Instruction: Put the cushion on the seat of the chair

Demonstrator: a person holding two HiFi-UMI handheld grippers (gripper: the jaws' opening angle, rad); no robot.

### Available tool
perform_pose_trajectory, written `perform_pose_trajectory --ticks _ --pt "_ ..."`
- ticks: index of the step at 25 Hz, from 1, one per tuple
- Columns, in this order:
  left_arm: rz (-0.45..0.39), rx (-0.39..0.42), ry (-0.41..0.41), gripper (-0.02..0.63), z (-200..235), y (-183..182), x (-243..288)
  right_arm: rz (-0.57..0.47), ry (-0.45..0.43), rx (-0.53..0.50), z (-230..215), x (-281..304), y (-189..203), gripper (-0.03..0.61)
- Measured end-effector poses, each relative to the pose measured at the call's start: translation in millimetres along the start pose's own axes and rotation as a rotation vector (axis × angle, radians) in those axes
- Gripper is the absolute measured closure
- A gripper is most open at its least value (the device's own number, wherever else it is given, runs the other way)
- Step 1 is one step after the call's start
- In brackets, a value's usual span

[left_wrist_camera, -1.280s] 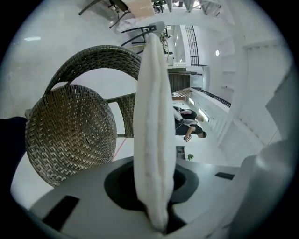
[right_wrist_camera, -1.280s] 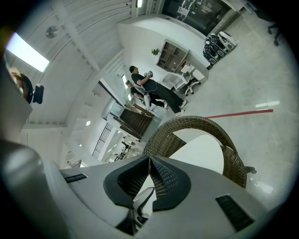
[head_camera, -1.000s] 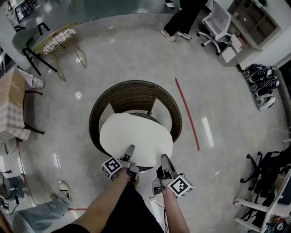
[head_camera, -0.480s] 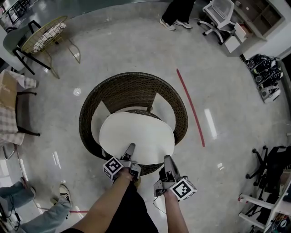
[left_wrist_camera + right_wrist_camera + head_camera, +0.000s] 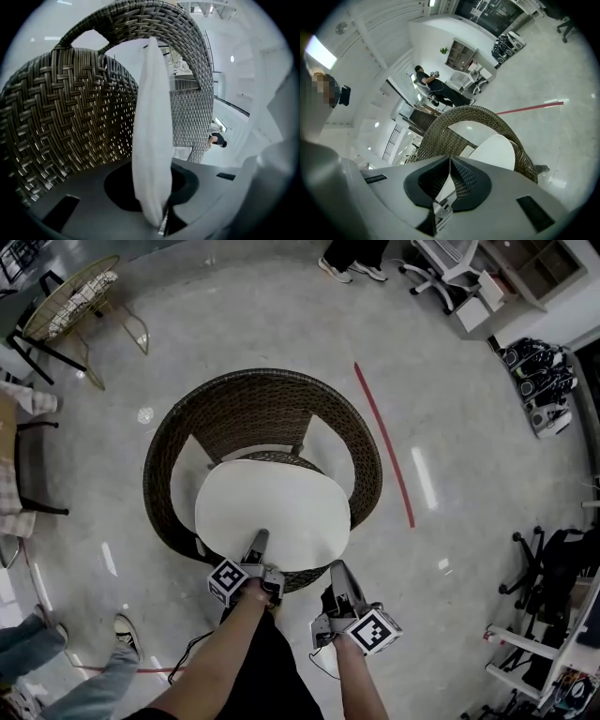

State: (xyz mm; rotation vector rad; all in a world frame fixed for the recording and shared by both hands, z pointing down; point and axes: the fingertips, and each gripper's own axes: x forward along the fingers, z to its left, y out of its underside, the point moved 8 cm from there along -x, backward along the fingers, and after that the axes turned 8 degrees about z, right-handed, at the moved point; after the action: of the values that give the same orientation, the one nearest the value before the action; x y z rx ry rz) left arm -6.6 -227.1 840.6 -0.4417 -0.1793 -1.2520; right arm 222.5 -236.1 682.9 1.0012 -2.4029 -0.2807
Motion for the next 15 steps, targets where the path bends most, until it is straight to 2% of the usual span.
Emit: perform_pose_trajectory --ticks 5,9,15 --pt "0.004 -0.037 -0.015 0.528 4.5 1.4 2.2 0.012 -0.008 0.016 2.4 4.2 3.8 0.588" --pt "0.009 -0.031 -0.051 0.478 5.5 0.3 1.2 0.019 -0.027 0.017 5.2 7.4 8.4 0.588" --pt "0.061 0.001 -0.132 0.235 8.2 -0.4 -4.8 0.022 -0.037 0.021 9.8 4.3 13.0 0.588"
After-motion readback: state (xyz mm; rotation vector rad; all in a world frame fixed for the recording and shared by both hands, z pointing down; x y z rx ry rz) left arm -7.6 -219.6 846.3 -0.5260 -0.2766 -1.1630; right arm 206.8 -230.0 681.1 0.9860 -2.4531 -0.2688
